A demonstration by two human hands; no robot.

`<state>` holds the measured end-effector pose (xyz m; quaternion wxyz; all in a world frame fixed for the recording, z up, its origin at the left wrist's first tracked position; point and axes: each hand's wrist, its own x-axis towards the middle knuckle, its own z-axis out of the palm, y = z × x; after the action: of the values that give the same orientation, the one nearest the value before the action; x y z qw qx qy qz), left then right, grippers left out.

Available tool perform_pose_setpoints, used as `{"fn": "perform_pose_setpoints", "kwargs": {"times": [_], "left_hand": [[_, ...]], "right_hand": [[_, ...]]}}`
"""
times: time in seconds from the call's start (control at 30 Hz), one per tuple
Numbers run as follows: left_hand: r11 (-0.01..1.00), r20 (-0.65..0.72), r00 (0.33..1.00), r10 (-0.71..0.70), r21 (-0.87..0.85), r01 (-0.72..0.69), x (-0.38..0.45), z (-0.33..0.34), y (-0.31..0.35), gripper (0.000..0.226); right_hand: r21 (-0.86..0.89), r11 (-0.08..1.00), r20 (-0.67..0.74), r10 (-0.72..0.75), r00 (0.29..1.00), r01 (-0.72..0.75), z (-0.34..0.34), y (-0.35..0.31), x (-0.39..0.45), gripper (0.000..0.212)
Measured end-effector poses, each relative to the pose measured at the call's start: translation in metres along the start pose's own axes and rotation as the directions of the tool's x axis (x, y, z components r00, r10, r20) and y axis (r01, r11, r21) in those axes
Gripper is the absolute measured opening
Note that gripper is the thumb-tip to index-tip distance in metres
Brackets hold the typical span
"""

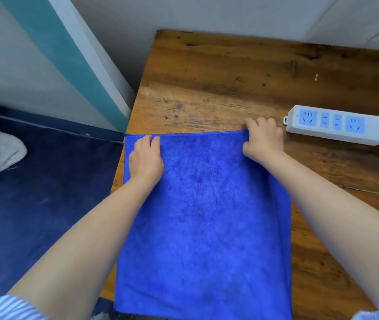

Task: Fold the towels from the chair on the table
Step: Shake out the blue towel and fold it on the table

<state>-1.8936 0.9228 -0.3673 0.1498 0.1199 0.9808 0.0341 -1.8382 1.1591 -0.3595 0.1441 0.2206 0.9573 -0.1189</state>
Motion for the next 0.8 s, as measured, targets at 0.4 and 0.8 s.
{"fn": "perform_pose_setpoints", "kwargs": {"times": [0.4,0.8], "left_hand": [[0.992,-0.041,0.995,0.096,0.086,-0.092,0.028,-0.007,-0.029,0.021],[0.909,0.857,0.472,0.207,-0.347,0.232,-0.042,-0.038,-0.039,0.026]], "right_hand": [[0.379,0.923,-0.107,-0.03,0.994,0.069,-0.011,0.021,-0.036,0.025],[0.345,0.848,0.63,0.109,0.769,-0.403,-0.006,0.067,-0.137,0.023]]}}
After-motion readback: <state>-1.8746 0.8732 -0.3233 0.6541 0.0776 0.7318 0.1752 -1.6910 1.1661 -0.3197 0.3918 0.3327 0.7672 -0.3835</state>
